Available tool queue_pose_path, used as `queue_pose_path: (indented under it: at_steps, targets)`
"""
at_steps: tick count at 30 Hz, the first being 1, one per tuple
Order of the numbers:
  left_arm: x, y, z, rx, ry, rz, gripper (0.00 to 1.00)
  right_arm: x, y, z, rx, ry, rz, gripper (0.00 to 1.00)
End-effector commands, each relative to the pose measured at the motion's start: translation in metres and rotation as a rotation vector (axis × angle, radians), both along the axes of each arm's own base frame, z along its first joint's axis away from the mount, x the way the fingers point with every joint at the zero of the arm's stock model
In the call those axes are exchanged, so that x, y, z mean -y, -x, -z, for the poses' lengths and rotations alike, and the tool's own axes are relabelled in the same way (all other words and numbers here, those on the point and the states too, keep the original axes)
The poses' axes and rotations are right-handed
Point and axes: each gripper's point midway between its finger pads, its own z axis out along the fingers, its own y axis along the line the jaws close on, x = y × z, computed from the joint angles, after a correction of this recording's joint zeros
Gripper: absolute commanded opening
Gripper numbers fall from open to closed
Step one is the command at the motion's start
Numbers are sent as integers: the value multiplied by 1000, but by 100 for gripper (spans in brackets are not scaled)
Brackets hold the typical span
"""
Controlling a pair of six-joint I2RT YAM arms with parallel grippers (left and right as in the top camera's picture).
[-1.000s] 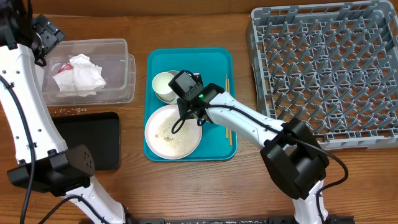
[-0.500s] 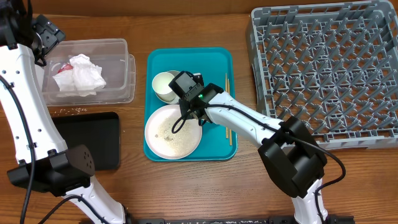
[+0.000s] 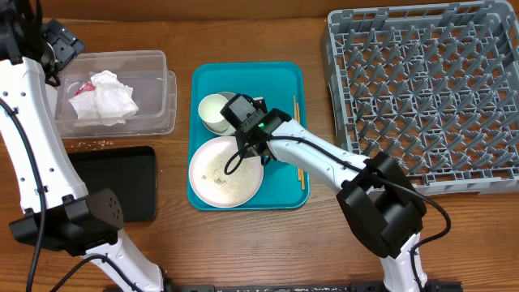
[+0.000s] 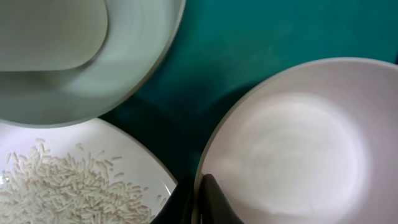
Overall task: Sort waste into correct bins and load items into the dishwasher
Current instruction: 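Lift the pink bowl and carry it right to the gray dish rack, then lower the pink bowl into the rack and open the right gripper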
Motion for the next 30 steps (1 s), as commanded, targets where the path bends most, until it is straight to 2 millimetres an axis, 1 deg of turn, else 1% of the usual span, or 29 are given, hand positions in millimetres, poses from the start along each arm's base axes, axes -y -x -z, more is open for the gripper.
queue_pose_path:
  at_steps: [1,4,7,10,12,14,15,17,20,22,24,26,28,30]
  targets:
    - [0,-1,3,-12,-4,10,100,-5,-9,-12,22,-17,11,4]
    - [0,-1,3,-12,-4,10,100,-7,-12,-22,28,-23,11,4]
    - [0,-1,3,-12,-4,10,100,-11,-16,-39,37,-32,11,4]
    - [0,-1,3,-12,-4,10,100,-12,-24,-63,49,-43,21,4]
    - [0,-1,3,-12,-4,10,100,-8,-32,-83,62,-53,36,4]
    - [0,-1,3,-12,-4,10,100,1,-44,-108,85,-60,44,4]
    - [0,-1,3,-13,-4,10,100,6,-48,-117,93,-61,47,4]
    - [0,-1,3,-12,-4,10,100,22,-60,-140,108,-67,77,4]
    - [0,-1,3,-13,-4,10,100,60,-78,-173,130,-77,161,4]
    - [0,-1,3,-13,-4,10,100,93,-92,-193,146,-84,231,4]
    - [0,-1,3,-12,-4,10,100,128,-103,-207,151,-101,303,4]
    - [0,-1,3,-12,-4,10,100,157,-111,-211,132,-140,343,4]
    - [0,-1,3,-12,-4,10,100,175,-116,-212,82,-234,289,4]
    - [0,-1,3,-13,-4,10,100,187,-118,-213,37,-353,223,4]
